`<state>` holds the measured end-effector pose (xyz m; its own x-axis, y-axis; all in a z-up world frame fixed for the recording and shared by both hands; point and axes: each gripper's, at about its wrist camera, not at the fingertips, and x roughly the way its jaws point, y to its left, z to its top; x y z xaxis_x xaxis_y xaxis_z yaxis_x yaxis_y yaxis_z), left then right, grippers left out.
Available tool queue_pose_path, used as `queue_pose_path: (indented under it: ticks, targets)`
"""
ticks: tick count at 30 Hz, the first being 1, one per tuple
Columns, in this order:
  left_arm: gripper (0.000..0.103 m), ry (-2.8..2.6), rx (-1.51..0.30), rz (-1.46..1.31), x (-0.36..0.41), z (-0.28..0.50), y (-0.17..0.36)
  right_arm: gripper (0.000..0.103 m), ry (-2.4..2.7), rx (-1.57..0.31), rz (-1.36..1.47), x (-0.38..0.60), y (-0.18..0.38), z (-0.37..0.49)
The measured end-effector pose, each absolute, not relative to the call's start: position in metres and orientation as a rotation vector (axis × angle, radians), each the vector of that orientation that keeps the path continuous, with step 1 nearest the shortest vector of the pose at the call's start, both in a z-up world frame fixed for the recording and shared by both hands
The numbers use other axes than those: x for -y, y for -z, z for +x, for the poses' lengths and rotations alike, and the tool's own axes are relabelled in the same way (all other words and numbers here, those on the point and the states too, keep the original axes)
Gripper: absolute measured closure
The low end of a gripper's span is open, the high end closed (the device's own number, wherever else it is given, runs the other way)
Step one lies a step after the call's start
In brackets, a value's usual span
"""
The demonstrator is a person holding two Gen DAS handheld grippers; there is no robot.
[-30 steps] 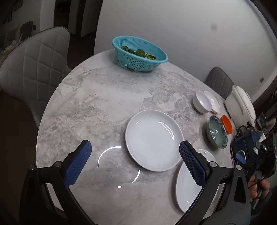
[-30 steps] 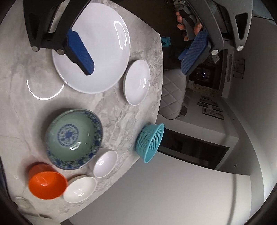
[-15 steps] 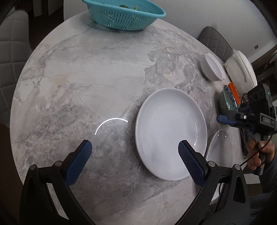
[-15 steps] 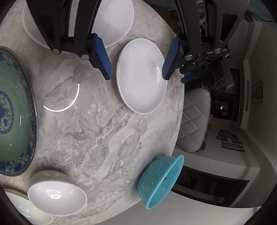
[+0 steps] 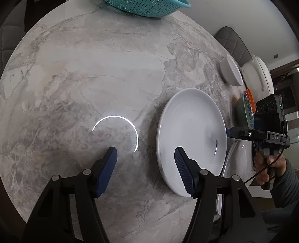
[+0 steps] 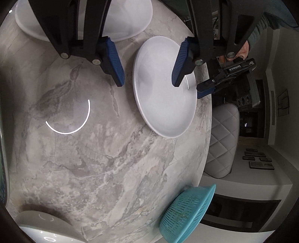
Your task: Organize plates and bowls
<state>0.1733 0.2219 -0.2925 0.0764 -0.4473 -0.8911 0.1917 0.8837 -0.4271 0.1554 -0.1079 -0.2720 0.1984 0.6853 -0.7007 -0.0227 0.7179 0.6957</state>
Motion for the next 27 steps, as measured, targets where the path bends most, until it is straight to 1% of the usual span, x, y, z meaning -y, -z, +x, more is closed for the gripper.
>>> queue_pose_path:
  ticks: [2, 4, 6, 7, 8, 11, 13, 14, 16, 18, 19, 20, 21, 24, 27]
  targets:
    - [0.043, 0.49, -1.42, -0.213, -0.22, 0.173, 0.293, 0.046, -0.548, -1.297, 0.63, 0.105, 0.275, 0.158]
    - [0.049, 0.502, -1.425, -0.228, -0.219, 0.173, 0.295, 0.046, -0.549, -1.307, 0.635, 0.103, 0.278, 0.16]
    - [0.062, 0.508, -1.43, -0.223, -0.217, 0.175, 0.296, 0.046, -0.555, -1.302, 0.632, 0.095, 0.28, 0.162]
    - [0.066, 0.514, -1.438, -0.223, -0.216, 0.176, 0.297, 0.046, -0.556, -1.302, 0.627, 0.094, 0.279, 0.162]
    - [0.072, 0.515, -1.447, -0.215, -0.215, 0.176, 0.297, 0.046, -0.558, -1.304, 0.626, 0.092, 0.28, 0.163]
    - [0.074, 0.52, -1.452, -0.205, -0.213, 0.177, 0.298, 0.051, -0.548, -1.3, 0.633, 0.092, 0.282, 0.165]
    - [0.074, 0.526, -1.455, -0.21, -0.213, 0.177, 0.298, 0.053, -0.552, -1.299, 0.638, 0.096, 0.283, 0.165]
    - [0.078, 0.529, -1.459, -0.211, -0.212, 0.177, 0.299, 0.054, -0.554, -1.306, 0.637, 0.096, 0.284, 0.165]
    - [0.081, 0.54, -1.466, -0.206, -0.209, 0.177, 0.301, 0.06, -0.557, -1.326, 0.637, 0.098, 0.286, 0.165]
    - [0.09, 0.551, -1.48, -0.2, -0.207, 0.175, 0.302, 0.066, -0.558, -1.331, 0.636, 0.099, 0.288, 0.166]
    - [0.091, 0.557, -1.484, -0.198, -0.206, 0.174, 0.302, 0.069, -0.556, -1.335, 0.633, 0.099, 0.288, 0.166]
    - [0.092, 0.557, -1.483, -0.196, -0.205, 0.173, 0.302, 0.076, -0.555, -1.338, 0.631, 0.102, 0.289, 0.165]
    - [0.096, 0.562, -1.489, -0.197, -0.203, 0.173, 0.303, 0.084, -0.553, -1.345, 0.625, 0.102, 0.29, 0.166]
    - [0.096, 0.56, -1.488, -0.196, -0.199, 0.175, 0.303, 0.091, -0.537, -1.355, 0.615, 0.103, 0.291, 0.166]
    - [0.096, 0.558, -1.485, -0.178, -0.194, 0.176, 0.302, 0.094, -0.525, -1.363, 0.603, 0.104, 0.292, 0.164]
